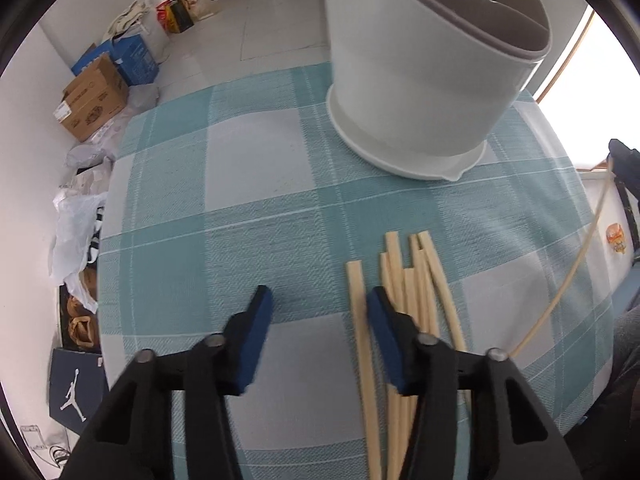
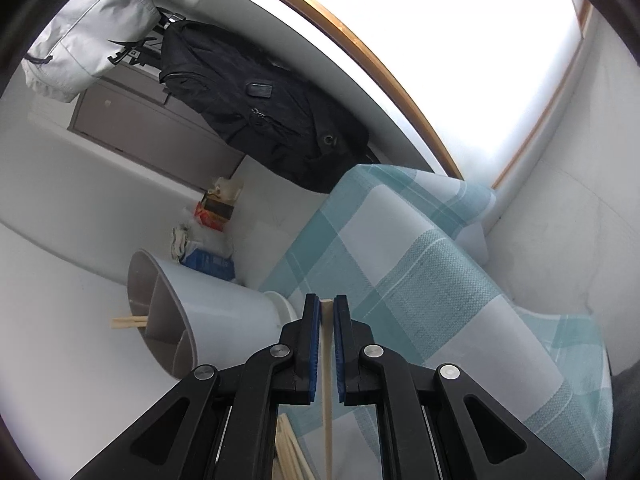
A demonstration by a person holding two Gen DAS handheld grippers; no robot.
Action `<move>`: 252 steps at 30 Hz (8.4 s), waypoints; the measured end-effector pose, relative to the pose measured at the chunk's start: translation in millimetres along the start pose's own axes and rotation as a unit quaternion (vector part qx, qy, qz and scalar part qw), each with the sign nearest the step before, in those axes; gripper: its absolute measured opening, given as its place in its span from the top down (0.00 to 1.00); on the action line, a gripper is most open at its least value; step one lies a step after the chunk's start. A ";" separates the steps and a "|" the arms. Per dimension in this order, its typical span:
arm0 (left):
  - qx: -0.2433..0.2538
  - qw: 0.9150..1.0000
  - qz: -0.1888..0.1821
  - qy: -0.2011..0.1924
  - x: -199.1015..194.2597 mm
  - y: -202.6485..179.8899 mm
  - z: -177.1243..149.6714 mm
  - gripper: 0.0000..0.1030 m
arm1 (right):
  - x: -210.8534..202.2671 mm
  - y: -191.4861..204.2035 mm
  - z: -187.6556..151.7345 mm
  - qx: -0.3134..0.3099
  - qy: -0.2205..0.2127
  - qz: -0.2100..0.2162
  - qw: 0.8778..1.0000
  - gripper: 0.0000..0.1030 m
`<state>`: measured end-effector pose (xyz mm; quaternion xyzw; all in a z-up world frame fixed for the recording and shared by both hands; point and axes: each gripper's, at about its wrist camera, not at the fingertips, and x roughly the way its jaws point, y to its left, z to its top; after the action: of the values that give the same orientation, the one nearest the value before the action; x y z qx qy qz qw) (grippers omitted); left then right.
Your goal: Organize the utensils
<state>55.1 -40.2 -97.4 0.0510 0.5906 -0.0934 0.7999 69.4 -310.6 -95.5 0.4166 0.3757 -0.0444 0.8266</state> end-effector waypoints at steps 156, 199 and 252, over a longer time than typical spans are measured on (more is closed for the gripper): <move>-0.125 0.912 -0.148 -0.361 -183.2 59.1 157.6 0.98 | 46.2 290.2 55.2 -0.432 -0.172 0.183 0.866 0.95; -0.128 0.937 -0.131 -0.299 -197.2 56.4 92.2 0.38 | -50.8 218.7 19.9 -0.404 -0.060 0.222 0.885 0.26; -0.164 0.967 -0.064 -0.186 -77.0 79.8 -32.0 0.18 | 84.3 123.1 -124.4 -0.470 0.243 -0.079 0.845 0.53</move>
<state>20.0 50.9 -35.8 -0.1368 0.4403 -0.0539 0.8857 104.4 -120.7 -116.3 -0.0555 0.5721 0.1753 0.7993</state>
